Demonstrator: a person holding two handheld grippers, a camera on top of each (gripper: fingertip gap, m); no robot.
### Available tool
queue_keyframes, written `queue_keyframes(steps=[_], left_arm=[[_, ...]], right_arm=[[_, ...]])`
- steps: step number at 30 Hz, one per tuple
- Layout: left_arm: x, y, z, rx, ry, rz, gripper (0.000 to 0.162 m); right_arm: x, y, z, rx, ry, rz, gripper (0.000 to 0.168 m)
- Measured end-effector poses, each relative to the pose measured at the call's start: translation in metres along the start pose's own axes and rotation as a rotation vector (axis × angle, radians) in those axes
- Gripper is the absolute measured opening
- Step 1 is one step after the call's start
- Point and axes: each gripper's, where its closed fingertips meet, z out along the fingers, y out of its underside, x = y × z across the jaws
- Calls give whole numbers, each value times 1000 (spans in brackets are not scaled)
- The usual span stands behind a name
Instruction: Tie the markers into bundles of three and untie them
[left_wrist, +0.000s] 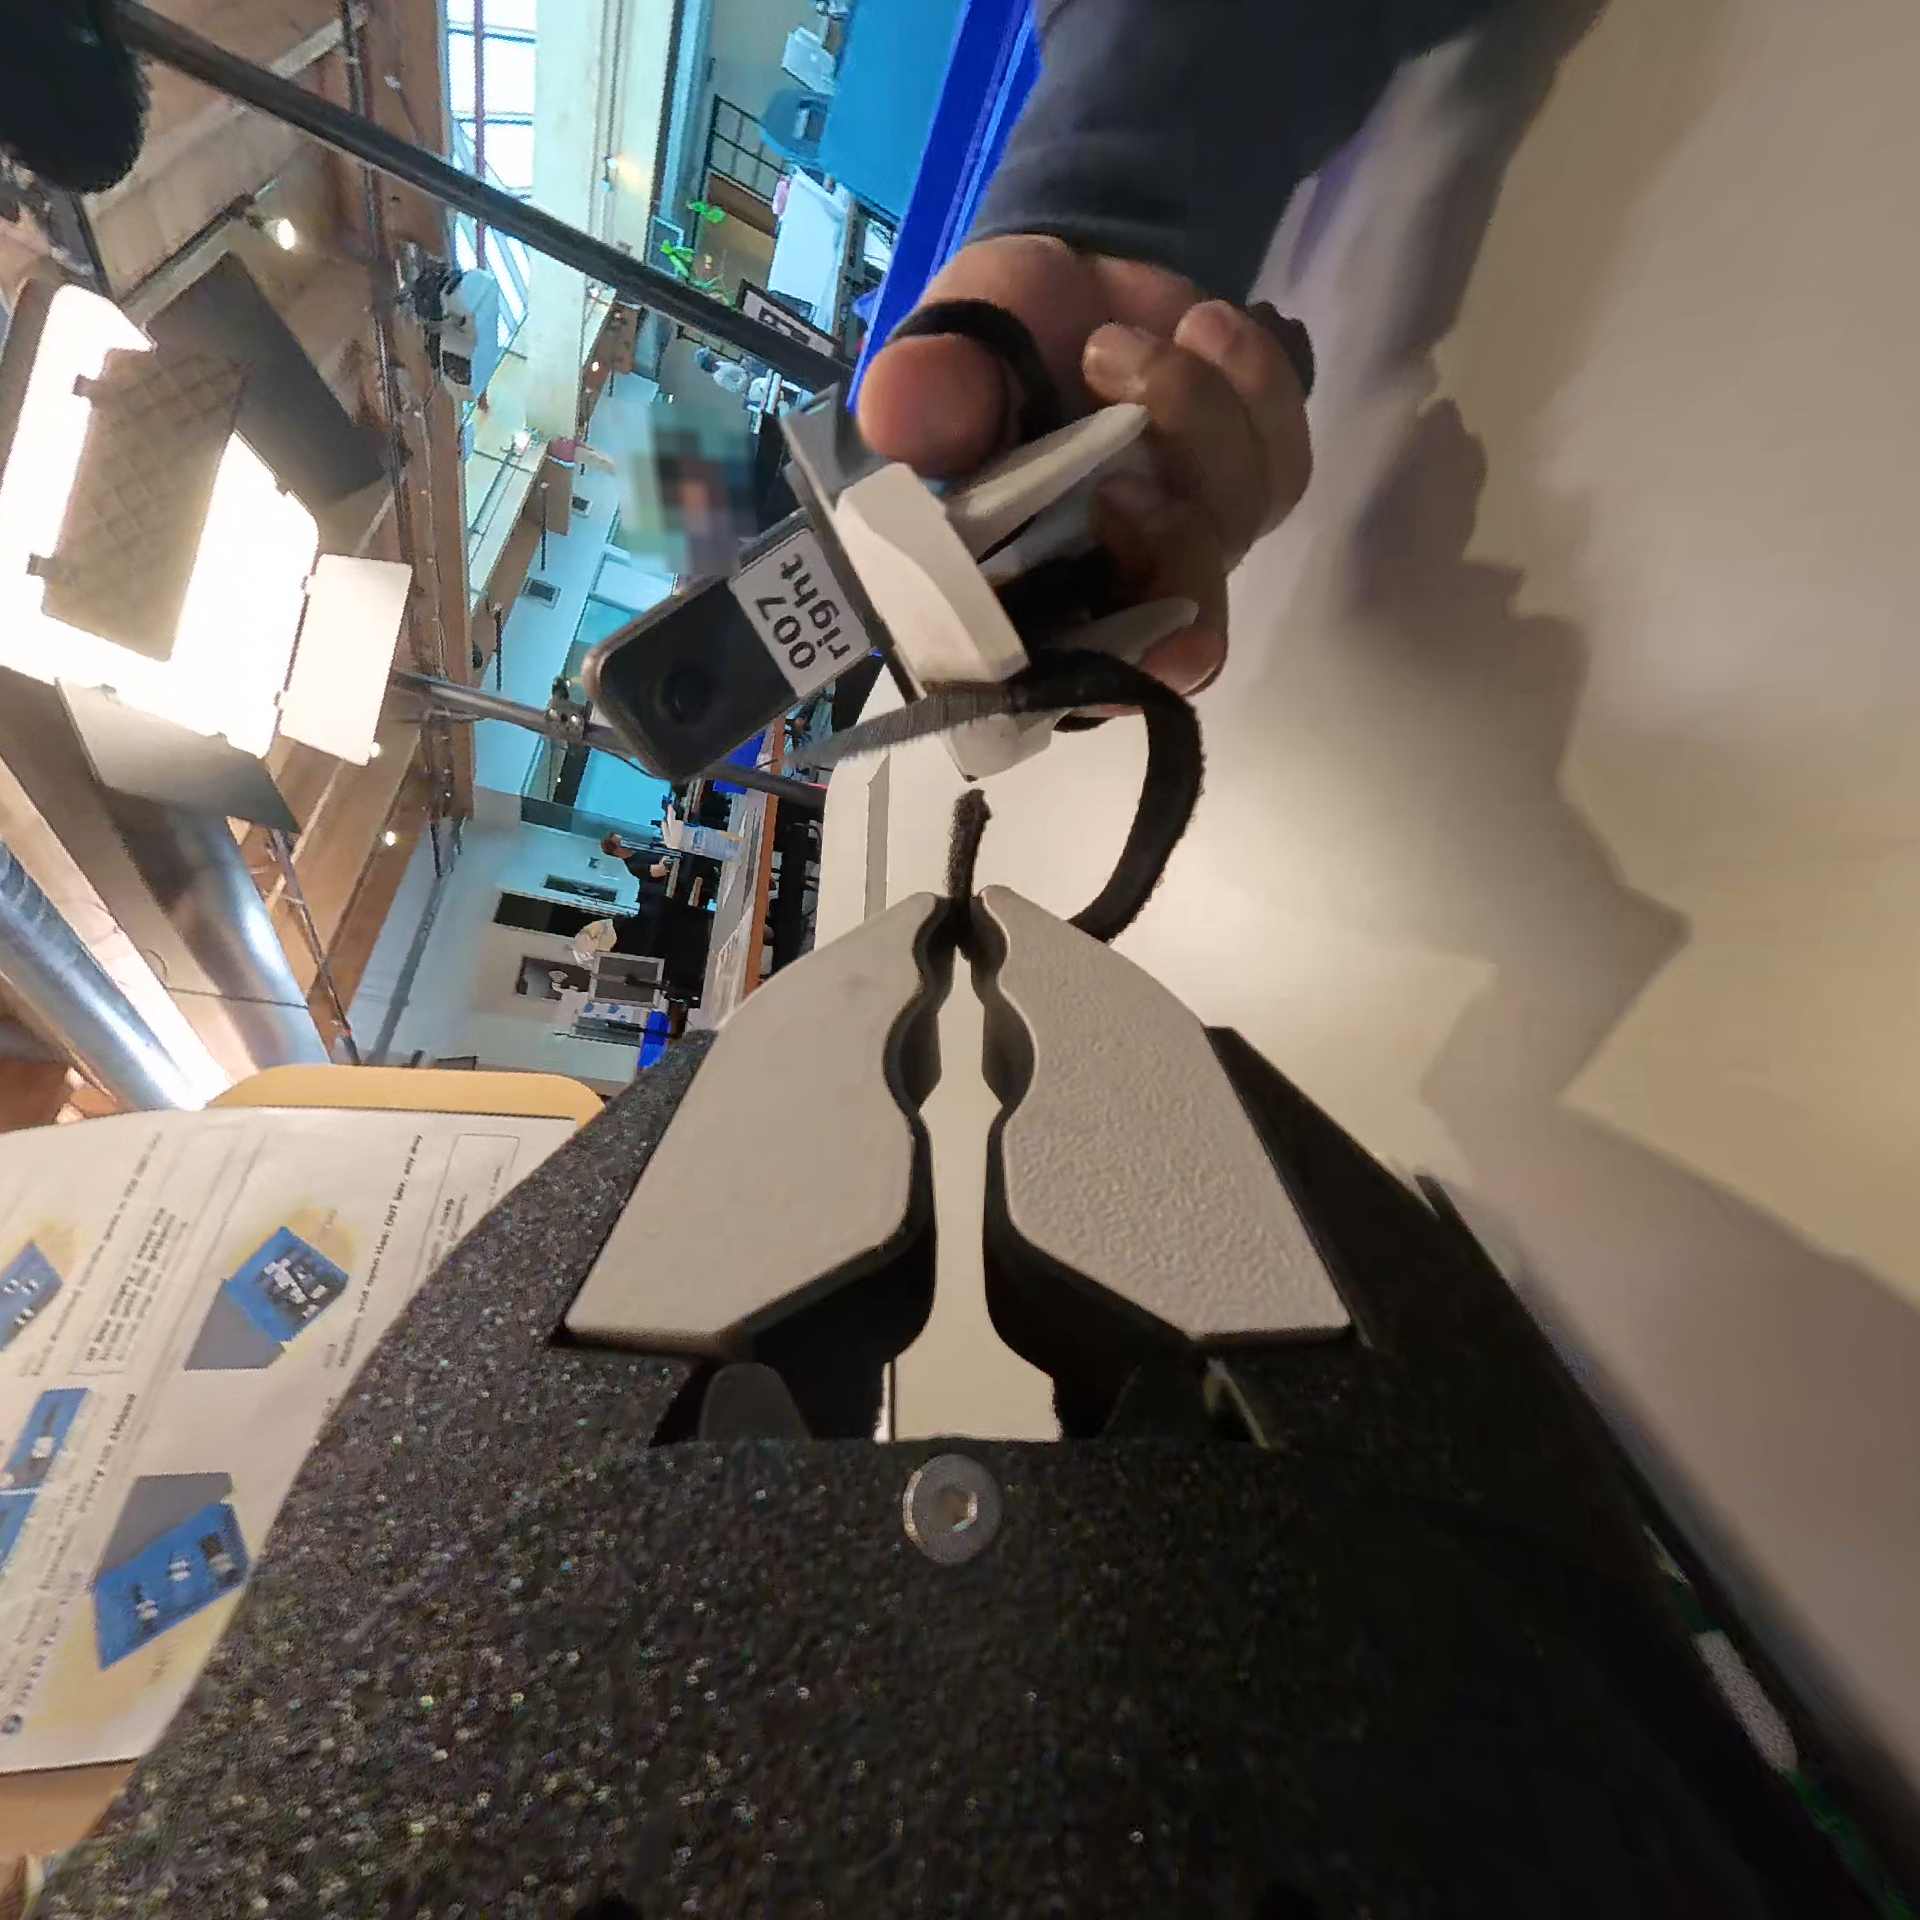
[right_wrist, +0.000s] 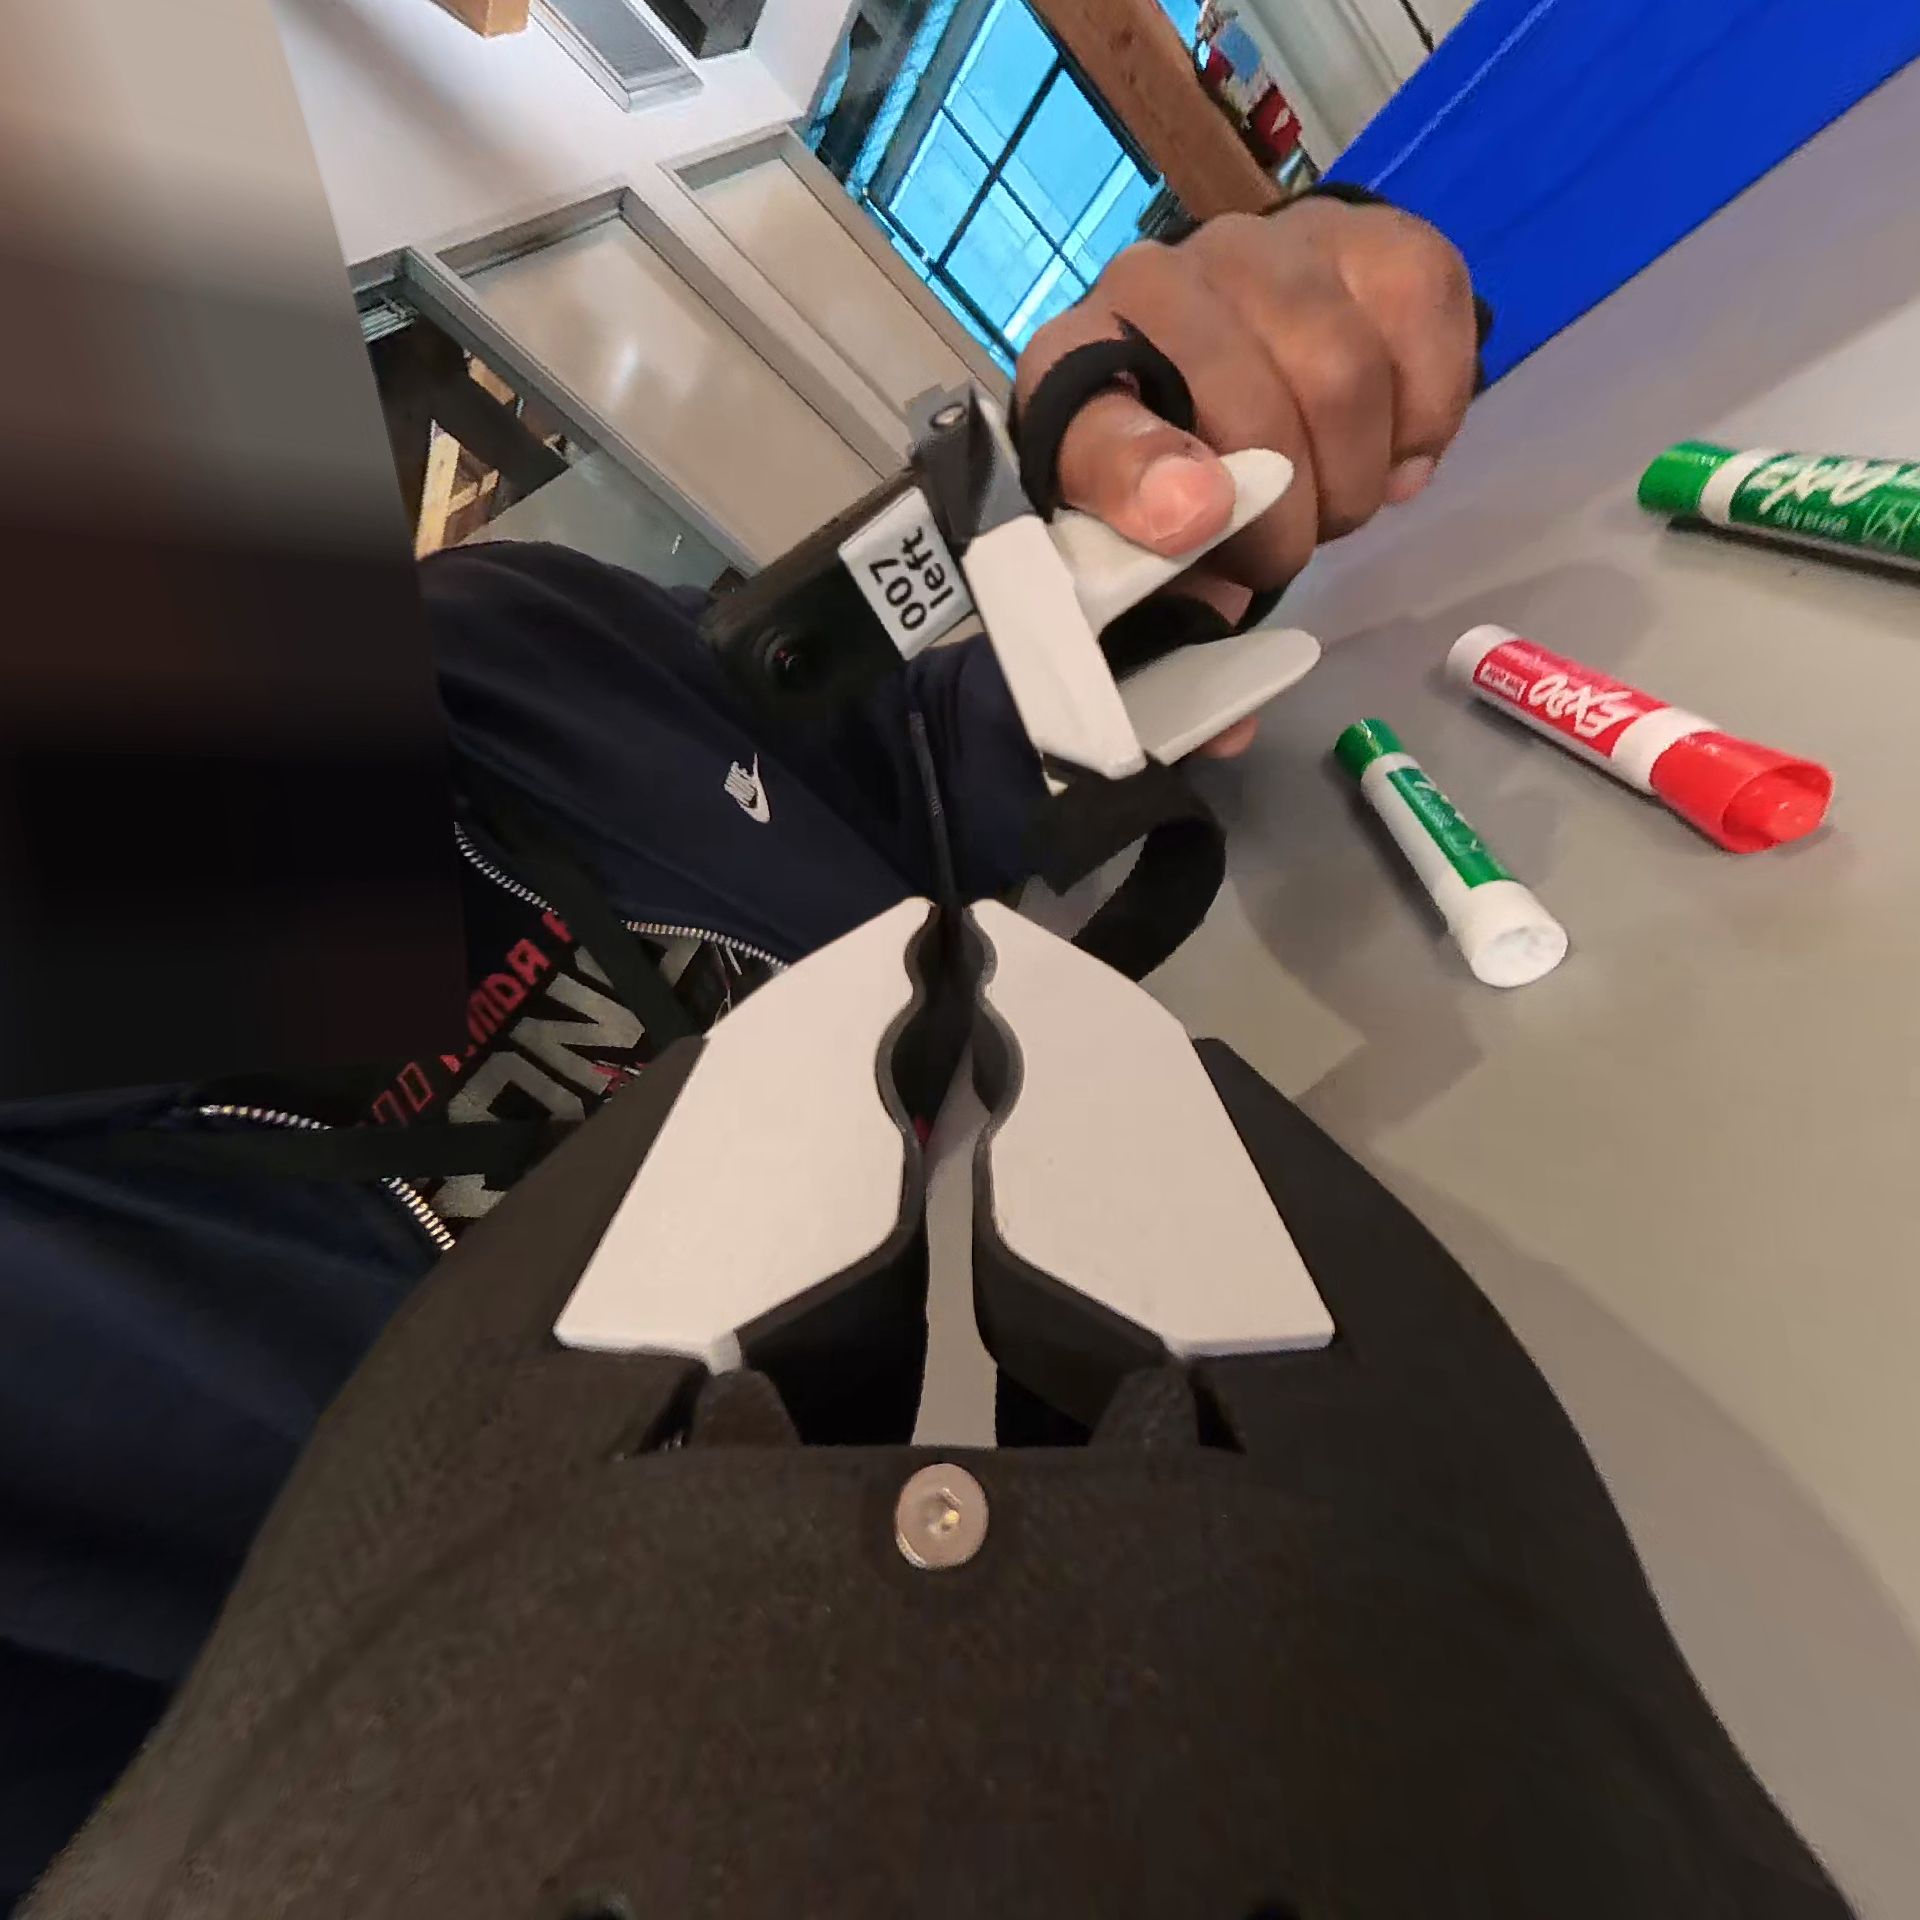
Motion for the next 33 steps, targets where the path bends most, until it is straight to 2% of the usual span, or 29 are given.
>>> queue_keyframes(steps=[11, 23, 33], left_arm=[[15, -7, -1, -39, -7, 274, 2], [14, -10, 0, -53, -17, 334, 2], [14, -8, 3, -89, -34, 390, 2]], right_arm=[[11, 18, 2, -77, -9, 66, 1], [12, 18, 0, -74, -19, 86, 1], [25, 21, -1, -85, 69, 131, 3]])
